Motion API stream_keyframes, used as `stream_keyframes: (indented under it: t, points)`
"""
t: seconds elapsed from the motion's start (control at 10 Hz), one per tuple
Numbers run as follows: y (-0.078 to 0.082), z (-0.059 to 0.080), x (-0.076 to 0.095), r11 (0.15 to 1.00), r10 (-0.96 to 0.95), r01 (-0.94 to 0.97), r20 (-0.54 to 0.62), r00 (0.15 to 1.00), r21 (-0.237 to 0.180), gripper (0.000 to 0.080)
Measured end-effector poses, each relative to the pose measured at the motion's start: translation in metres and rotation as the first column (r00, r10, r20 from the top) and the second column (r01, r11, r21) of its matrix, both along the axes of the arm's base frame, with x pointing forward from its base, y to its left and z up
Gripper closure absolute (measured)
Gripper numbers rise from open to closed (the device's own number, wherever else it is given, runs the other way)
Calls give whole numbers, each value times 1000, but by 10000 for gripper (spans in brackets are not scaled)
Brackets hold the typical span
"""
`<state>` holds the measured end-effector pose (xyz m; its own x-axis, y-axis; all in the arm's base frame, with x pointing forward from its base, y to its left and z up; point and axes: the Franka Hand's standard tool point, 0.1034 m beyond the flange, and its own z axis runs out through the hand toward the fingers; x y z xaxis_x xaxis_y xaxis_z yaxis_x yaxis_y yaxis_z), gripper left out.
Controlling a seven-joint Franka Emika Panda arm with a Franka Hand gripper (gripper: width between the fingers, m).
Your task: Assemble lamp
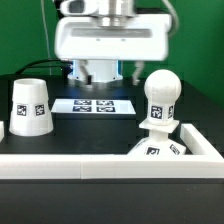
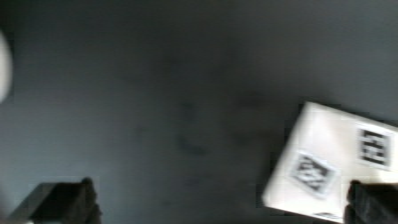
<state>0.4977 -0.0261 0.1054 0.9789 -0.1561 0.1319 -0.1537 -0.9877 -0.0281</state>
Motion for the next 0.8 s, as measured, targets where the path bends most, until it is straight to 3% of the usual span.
stream_keyframes:
  t: [0.1, 0.5, 0.7, 0.8]
  points:
    - [-17, 0, -1, 1000, 11, -11, -1, 1000, -7, 100]
    - [-44, -1, -4, 1000, 15, -15, -5, 1000, -16, 100]
    - [-76, 5, -7, 998, 56, -56, -15, 998, -10, 100]
    - [-82, 12, -8, 999, 43, -43, -3, 999, -8, 100]
